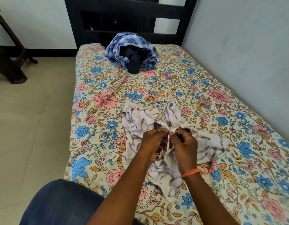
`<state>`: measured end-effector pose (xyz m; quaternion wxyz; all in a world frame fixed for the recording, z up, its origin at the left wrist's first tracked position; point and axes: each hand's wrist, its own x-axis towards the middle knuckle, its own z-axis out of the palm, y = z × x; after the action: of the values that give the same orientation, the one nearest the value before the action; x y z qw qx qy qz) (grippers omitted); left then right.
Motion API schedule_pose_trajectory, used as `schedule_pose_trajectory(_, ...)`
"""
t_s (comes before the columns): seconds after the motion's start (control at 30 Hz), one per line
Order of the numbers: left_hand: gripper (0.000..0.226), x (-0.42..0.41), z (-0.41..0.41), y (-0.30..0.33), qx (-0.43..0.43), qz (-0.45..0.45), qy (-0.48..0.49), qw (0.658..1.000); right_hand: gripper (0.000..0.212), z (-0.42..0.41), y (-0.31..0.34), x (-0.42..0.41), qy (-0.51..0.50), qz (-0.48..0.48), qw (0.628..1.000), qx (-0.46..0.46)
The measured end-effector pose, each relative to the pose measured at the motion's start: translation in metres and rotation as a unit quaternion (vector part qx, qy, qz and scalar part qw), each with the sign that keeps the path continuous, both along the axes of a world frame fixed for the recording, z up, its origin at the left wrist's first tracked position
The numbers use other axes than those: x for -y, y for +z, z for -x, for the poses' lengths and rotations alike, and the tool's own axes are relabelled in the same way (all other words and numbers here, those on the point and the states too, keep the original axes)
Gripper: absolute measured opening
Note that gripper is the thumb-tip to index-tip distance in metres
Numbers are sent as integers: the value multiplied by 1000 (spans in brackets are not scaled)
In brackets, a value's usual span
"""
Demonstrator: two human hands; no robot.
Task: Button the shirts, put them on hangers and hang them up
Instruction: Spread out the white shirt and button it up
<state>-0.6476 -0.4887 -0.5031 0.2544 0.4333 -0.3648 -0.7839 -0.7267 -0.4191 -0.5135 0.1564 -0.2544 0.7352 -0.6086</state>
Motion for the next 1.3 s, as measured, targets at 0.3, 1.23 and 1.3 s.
schedule_pose_trajectory(0.3,28,-17,-21,-11,282,502,-73,814,9,-11,-3,-15,-3,-25,956,-292)
schedule_pose_trajectory(1.23,24,-26,-38,-29,99,267,-13,959,25,-27,-15,-31,76,14,997,-10)
schedule_pose_trajectory(1.3,19,-24,-39,-31,107,278,-18,954,25,-22,-13,-31,86,14,995,40)
